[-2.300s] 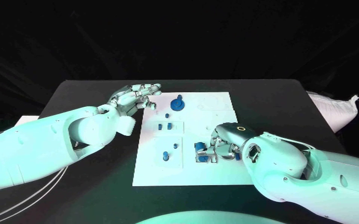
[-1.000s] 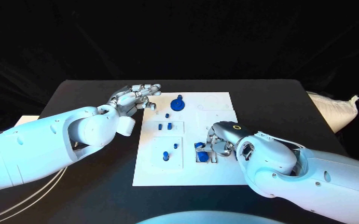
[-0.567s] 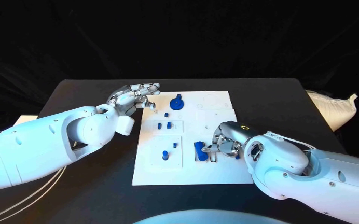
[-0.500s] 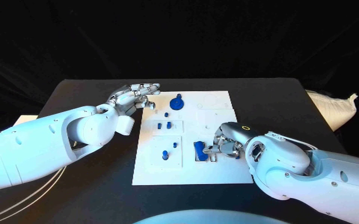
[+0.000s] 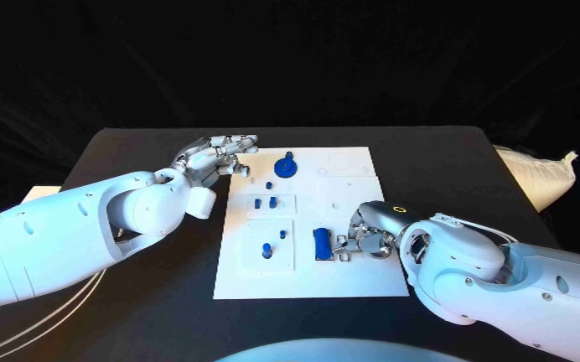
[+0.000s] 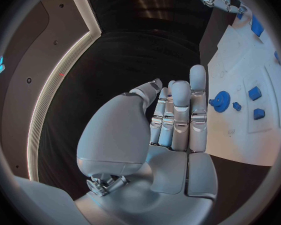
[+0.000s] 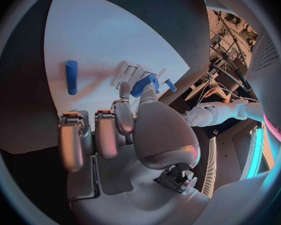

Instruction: Assemble the parts on the task board

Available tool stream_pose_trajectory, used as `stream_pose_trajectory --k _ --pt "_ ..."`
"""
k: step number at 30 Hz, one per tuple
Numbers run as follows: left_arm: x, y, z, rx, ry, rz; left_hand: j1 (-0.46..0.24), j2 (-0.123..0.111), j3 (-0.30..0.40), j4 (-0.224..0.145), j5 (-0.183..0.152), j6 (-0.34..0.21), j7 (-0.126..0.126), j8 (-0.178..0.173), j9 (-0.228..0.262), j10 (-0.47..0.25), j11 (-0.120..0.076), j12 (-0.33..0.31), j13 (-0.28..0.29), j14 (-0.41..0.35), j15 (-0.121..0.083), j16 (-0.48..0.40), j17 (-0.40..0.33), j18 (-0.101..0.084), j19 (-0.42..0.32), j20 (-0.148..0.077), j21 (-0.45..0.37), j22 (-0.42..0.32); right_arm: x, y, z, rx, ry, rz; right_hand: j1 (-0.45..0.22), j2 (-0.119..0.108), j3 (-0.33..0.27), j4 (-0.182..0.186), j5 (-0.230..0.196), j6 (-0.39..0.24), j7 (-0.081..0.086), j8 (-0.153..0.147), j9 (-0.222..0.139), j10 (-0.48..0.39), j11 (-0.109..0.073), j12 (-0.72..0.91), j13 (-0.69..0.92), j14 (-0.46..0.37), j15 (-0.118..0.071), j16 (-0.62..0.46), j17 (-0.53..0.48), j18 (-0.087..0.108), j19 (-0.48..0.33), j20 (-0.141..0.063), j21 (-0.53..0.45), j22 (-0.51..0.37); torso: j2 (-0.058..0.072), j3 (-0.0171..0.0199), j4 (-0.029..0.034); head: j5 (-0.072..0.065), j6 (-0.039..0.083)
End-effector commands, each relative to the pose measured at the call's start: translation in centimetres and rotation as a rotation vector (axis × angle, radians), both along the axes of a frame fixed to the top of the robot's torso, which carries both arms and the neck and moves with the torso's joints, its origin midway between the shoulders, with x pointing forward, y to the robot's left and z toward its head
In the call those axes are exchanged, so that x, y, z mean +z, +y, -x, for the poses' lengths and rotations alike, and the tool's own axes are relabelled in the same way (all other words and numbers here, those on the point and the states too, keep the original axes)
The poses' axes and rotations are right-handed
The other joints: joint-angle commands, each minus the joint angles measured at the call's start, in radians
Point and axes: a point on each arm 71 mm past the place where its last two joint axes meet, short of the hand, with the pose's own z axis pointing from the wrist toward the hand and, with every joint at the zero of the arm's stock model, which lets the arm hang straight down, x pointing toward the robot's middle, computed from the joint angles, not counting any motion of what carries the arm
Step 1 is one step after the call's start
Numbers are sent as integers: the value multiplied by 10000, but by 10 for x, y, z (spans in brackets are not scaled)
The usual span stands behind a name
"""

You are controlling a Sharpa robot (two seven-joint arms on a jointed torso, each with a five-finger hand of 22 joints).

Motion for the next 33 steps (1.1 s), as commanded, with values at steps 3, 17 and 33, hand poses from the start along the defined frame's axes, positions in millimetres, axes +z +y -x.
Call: stream_pose_trajectory --k 3,17,33 --pt "1 -1 1 -150 -76 68 -27 79 -58 22 46 -81 -18 66 -2 -75 -27 38 16 -52 13 28 -10 182 96 0 -64 -15 -1 1 0 -13 44 328 90 25 10 -61 -60 -46 -4 -32 14 61 -10 71 259 700 -82 -4 709 -126 598 -7 -4 2121 6 -4 -5 18 -8" --pt "1 1 0 -103 -88 -31 -19 95 -59 21 45 -85 -18 71 -2 -86 -27 53 17 -55 13 31 -12 183 97 1 -71 -19 1 6 1 146 -87 143 16 34 -23 22 -162 -43 6 -37 23 69 -1 81 276 702 -76 -2 716 -127 600 -3 -2 2125 -2 7 -17 59 -26" --pt "0 1 -1 -93 -79 -52 -3 110 -54 13 45 -86 -20 75 -2 -92 -30 64 18 -58 12 31 -20 184 99 1 -75 -22 3 13 1 217 -212 -134 -285 20 -154 331 -286 -32 3 -49 46 83 1 90 308 706 -73 -1 727 -129 606 4 2 2133 12 7 2 48 -24"
